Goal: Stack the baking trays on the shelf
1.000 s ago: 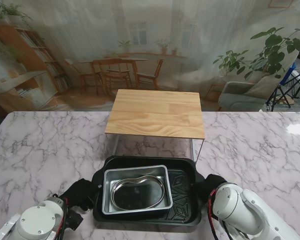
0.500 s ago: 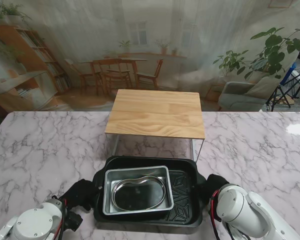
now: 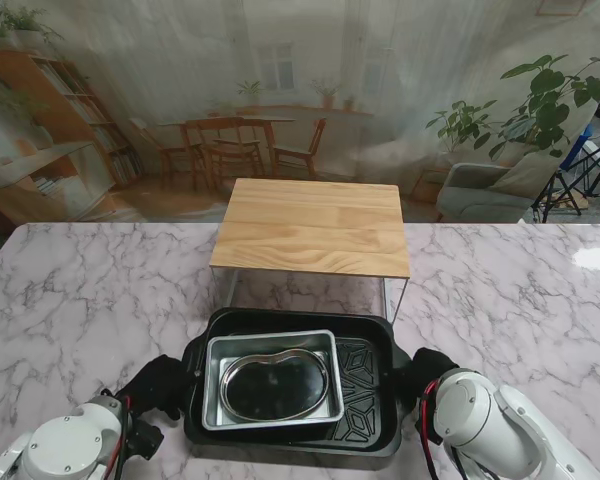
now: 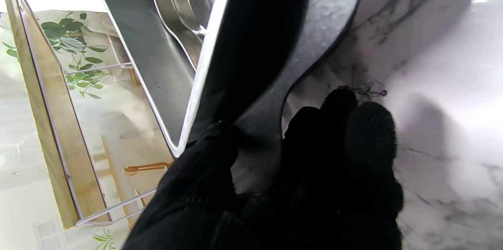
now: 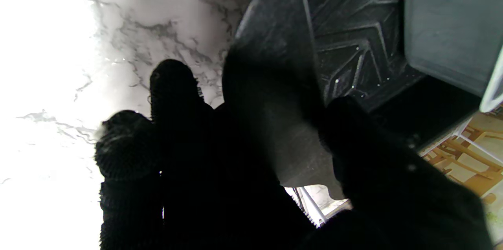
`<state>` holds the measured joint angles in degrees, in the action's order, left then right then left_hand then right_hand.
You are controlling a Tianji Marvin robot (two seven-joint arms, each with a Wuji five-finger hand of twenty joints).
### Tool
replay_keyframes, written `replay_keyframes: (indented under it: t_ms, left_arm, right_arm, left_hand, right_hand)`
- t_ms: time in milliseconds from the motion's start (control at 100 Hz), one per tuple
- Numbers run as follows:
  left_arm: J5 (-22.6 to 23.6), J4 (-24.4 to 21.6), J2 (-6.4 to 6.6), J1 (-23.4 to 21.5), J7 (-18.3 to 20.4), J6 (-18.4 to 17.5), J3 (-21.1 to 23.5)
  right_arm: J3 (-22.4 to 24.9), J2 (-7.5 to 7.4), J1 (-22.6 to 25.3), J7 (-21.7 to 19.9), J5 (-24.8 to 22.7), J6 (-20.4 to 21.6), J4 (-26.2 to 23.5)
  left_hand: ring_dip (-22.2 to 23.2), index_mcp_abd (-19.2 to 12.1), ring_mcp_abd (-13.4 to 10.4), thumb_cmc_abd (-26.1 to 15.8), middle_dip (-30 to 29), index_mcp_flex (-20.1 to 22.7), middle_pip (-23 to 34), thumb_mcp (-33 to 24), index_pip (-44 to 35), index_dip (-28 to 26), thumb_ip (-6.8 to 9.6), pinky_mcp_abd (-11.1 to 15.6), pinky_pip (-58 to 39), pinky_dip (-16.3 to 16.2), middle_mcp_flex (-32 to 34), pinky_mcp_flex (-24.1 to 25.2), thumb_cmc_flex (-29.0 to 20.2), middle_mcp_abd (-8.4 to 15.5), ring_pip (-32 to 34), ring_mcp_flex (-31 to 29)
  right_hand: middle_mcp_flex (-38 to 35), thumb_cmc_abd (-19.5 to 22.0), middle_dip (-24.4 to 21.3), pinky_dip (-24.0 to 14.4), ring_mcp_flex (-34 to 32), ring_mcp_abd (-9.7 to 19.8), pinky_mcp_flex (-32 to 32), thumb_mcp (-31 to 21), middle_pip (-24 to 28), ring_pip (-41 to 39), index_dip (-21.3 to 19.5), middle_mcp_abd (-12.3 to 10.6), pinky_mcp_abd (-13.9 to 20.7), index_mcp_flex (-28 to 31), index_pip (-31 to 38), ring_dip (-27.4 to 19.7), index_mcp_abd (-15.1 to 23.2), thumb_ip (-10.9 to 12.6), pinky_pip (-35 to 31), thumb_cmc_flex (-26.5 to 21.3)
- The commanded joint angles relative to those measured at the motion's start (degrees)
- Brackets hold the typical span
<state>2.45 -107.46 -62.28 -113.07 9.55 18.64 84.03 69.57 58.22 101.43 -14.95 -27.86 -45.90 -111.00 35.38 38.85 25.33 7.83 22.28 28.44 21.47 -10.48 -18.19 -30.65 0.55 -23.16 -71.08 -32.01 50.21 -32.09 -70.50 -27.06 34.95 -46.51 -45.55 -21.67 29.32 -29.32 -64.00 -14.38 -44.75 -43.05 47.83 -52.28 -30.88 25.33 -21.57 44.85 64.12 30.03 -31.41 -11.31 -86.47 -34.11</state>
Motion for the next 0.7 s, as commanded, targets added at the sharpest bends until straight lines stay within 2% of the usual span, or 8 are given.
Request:
replay_keyframes:
  t_ms: [0,110,260,350,690]
  left_arm:
    - [-1.32,-4.07,-1.25,0.45,3.36,-0.99,-2.97]
    - [-1.57,-4.38,-1.12,0.45,4.01,-0.32,-3.02]
    - [-2.36,-5.78,-1.00,0.22,4.75,0.56,-2.61]
    - [-2.92,-6.93,-0.88,-0.19,5.40,0.88,-2.13]
    - [-3.48,-10.71,-0.39,-3.14,7.62,0.61,0.52]
  right_arm:
    - [-2.32,2.27,-0.38,-1.01,2.08,1.24,-3.64]
    - [-2.23,2.52,-0.54,-0.44,4.29,-0.09,-3.99]
    - [-2.60,2.20,-1.17,-1.21,4.65,-1.38,-4.76]
    - [-2.72,1.63,-1.78,-2.82,4.73,-2.16,-5.44]
    - [-0.30,1.08,-0.51,-4.90,7.93,-3.11,-9.86]
  left_hand:
    - [0.60,-21.77,-1.26,2.92,1.33,9.68,2.79,-4.16,-10.36,0.16,-1.02,6.51,-2.49,0.75,2.68,-2.87,-3.47,11.27,2.63,-2.67]
    - [0.93,-20.78,-0.65,3.40,1.83,9.93,3.40,-5.18,-10.79,0.42,-1.31,6.18,-3.57,1.12,3.08,-4.54,-3.47,10.41,3.58,-3.77]
    - [0.88,-20.17,-0.43,3.64,2.06,10.19,3.71,-5.65,-11.08,0.51,-1.56,5.72,-4.05,1.68,3.47,-5.29,-3.47,9.90,3.91,-4.43]
    - [0.88,-20.12,-0.44,3.63,2.16,10.25,3.86,-5.75,-11.20,0.53,-1.58,5.65,-4.26,1.98,3.55,-5.48,-3.47,9.92,4.09,-4.60]
    - [1.07,-19.62,-0.07,3.94,2.53,10.54,4.34,-6.18,-11.32,0.75,-1.58,5.24,-5.30,2.65,3.99,-6.10,-3.47,9.41,4.99,-5.18]
  right_hand:
    - [-8.71,-1.63,-0.19,2.14,-3.87,-0.36,-3.12,-4.42,2.74,-2.49,1.30,-10.01,-1.77,4.30,2.86,-1.16,30.00,0.73,-1.85,-4.91]
    - [-10.57,-1.75,-0.35,4.47,-7.15,-1.06,-6.49,-3.99,2.77,-1.38,1.42,-8.52,-3.47,4.20,3.04,-1.92,29.39,0.70,-2.15,-5.50]
    - [-13.54,-2.04,-0.41,6.43,-10.20,-1.55,-10.16,-4.10,3.00,-2.25,1.70,-7.40,-5.11,4.67,2.88,-1.63,28.14,0.84,-3.48,-6.01]
    - [-14.78,-2.12,-0.18,7.37,-10.41,-1.24,-11.54,-4.17,3.38,-4.27,1.75,-7.50,-5.16,4.90,2.73,-0.76,27.84,1.01,-4.54,-5.97]
    - [-16.33,-2.46,0.23,8.72,-10.45,-1.09,-14.08,-4.59,3.84,-7.83,1.69,-6.91,-5.81,5.79,2.40,0.21,26.60,1.27,-5.66,-6.21]
